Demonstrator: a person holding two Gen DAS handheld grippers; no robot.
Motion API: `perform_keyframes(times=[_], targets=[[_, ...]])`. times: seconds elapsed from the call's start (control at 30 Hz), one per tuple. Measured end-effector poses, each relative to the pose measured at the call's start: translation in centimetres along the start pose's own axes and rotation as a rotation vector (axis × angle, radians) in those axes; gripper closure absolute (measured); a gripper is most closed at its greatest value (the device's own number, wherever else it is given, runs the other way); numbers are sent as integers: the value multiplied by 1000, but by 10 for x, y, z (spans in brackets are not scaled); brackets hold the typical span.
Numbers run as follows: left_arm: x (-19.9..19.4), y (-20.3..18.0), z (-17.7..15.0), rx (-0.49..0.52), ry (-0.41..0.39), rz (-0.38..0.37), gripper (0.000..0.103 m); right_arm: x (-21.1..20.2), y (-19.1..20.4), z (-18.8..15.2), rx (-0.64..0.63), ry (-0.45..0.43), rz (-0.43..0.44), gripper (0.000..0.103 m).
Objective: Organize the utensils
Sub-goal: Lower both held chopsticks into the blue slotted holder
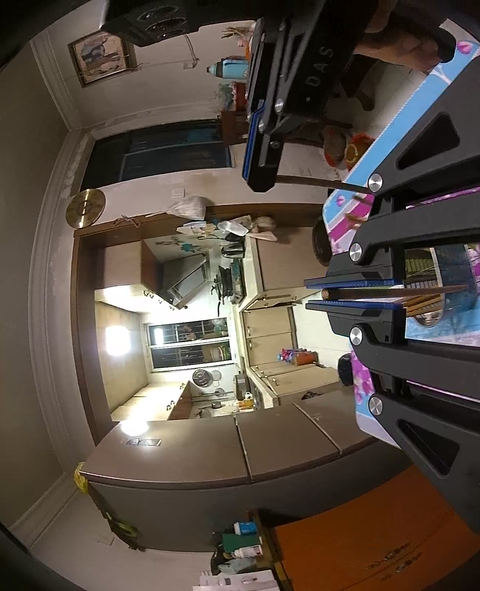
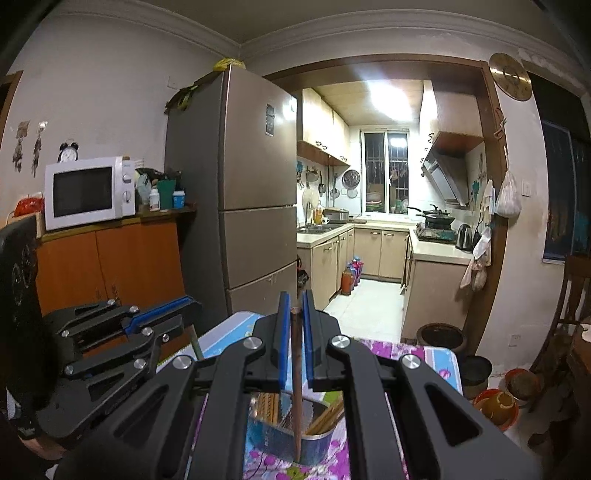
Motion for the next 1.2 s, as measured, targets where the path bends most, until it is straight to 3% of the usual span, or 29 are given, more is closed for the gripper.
perform_keyframes(times=[0.27,0.77,1.2], targets=[[38,17,16,-37,-10,9,96,35,-16,16,2,-6,-15,98],[73,24,-4,-63,-9,-6,96,64,-28,-22,30,50,-14,98],[88,22,-25,-52,59,8,96,77,-29,-39,43,97,-7,98]])
Point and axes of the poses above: each gripper's, at about its wrist camera, not at the fingertips, and x roughly the way its jaws point, y to its left, z to its top, the point moved 6 cm from there along x, roughly the way its jaws point, and after that the axes turned 15 degrees about -y, right-handed, at the moved point
